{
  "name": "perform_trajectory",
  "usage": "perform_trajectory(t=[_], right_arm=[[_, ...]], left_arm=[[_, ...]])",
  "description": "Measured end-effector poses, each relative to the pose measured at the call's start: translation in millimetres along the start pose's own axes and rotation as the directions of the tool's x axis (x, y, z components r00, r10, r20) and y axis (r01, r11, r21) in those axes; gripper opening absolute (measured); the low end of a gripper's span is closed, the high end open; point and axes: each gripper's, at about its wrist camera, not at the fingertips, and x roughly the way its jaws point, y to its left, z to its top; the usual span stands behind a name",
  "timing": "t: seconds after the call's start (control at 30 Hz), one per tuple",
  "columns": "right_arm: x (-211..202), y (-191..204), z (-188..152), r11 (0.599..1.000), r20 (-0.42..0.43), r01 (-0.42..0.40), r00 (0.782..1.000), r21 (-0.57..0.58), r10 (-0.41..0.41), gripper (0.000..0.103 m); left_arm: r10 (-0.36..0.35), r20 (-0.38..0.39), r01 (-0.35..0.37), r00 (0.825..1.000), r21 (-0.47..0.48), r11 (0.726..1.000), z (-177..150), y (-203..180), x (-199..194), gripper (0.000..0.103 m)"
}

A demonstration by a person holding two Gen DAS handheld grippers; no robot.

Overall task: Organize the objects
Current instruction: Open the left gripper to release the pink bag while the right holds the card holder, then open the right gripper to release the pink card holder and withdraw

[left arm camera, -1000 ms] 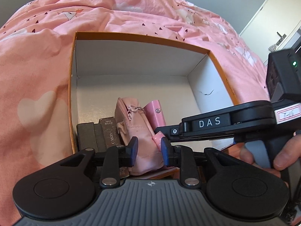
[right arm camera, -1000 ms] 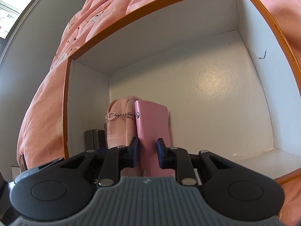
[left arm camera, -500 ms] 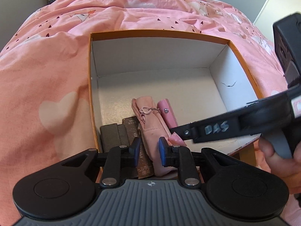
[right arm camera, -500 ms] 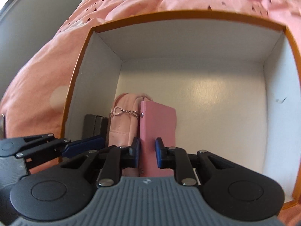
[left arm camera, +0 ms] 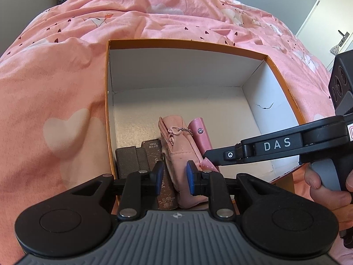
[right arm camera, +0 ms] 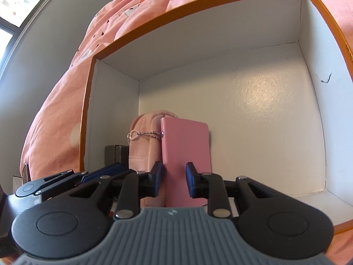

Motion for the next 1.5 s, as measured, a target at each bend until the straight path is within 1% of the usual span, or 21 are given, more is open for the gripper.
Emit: perform_trajectory(t=[0.33,0.37,0.47,0.5,0.57,0.67,0.73,0.8,0.87,0.97,1.0,1.1,1.3,1.37,1.5], right_arm=[[-6,4,-2,1.0,0.032,0.006,0.999,-0.028,-0.005,0.025],[-4,4,-2,1.0,0.03,0.006,1.0,-0.028,-0.006,0.022],[1,3,-3,0.999,0.024,0.018,1.0,-0.043,-0.017,0.021],[2,5,-4,0.998,0.024,0.021,1.0,-0.065,-0.019,0.02],[2,16,-5,0.987,0.033,0.058,0.998,-0.152,-0.053,0.018],[4,33,-2,0.951,0.032,0.121,0.993,-0.285,-0.116,0.017],[8,39,0,0.929,0.023,0.14,0.99,-0.342,-0.14,0.017],[13,38,4,0.938,0.004,0.115,0.993,-0.328,-0.12,0.017],[15,30,7,0.959,-0.02,0.077,0.996,-0.272,-0.085,0.017],[12,17,7,0.977,-0.013,0.038,0.999,-0.209,-0.042,0.017],[10,15,5,0.98,-0.006,0.032,0.999,-0.195,-0.034,0.02],[7,10,1,0.986,0.005,0.032,1.0,-0.165,-0.031,0.023],[-4,11,-5,0.985,0.049,0.033,0.998,-0.17,-0.025,0.024],[-8,11,-5,0.985,0.06,0.033,0.998,-0.169,-0.023,0.028],[-12,13,-4,0.982,0.083,0.056,0.996,-0.179,-0.042,0.029]], left_arm=[[-0.02,0.016,0.02,1.0,-0.009,1.0,1,-1,-4,0.026],[-0.024,0.017,0.024,1.0,-0.011,1.0,1,-1,-4,0.027],[-0.047,0.02,0.047,0.999,-0.015,0.999,1,-1,-5,0.032],[-0.053,0.016,0.053,0.998,-0.013,0.999,0,-2,-4,0.032],[-0.044,0.003,0.044,0.999,-0.002,0.999,-1,-5,-1,0.031],[-0.032,0.001,0.032,1.0,0.014,0.999,-3,-7,0,0.031],[-0.02,0.008,0.019,1.0,0.021,1.0,-3,-8,-1,0.031],[-0.013,0.008,0.013,1.0,0.021,1.0,-4,-7,0,0.031],[-0.018,0.006,0.018,1.0,0.016,1.0,-4,-6,1,0.031],[-0.029,0.01,0.029,1.0,0.009,1.0,-4,-4,1,0.031],[-0.032,0.013,0.032,0.999,0.008,0.999,-4,-4,0,0.031],[-0.035,0.018,0.035,0.999,0.008,0.999,-5,-6,-1,0.031],[-0.039,0.024,0.039,0.999,0.005,0.999,-4,-7,-1,0.031],[-0.04,0.029,0.04,0.999,0.005,0.999,-4,-8,-3,0.033],[-0.054,0.044,0.053,0.998,0.005,0.999,-3,-10,-6,0.036]])
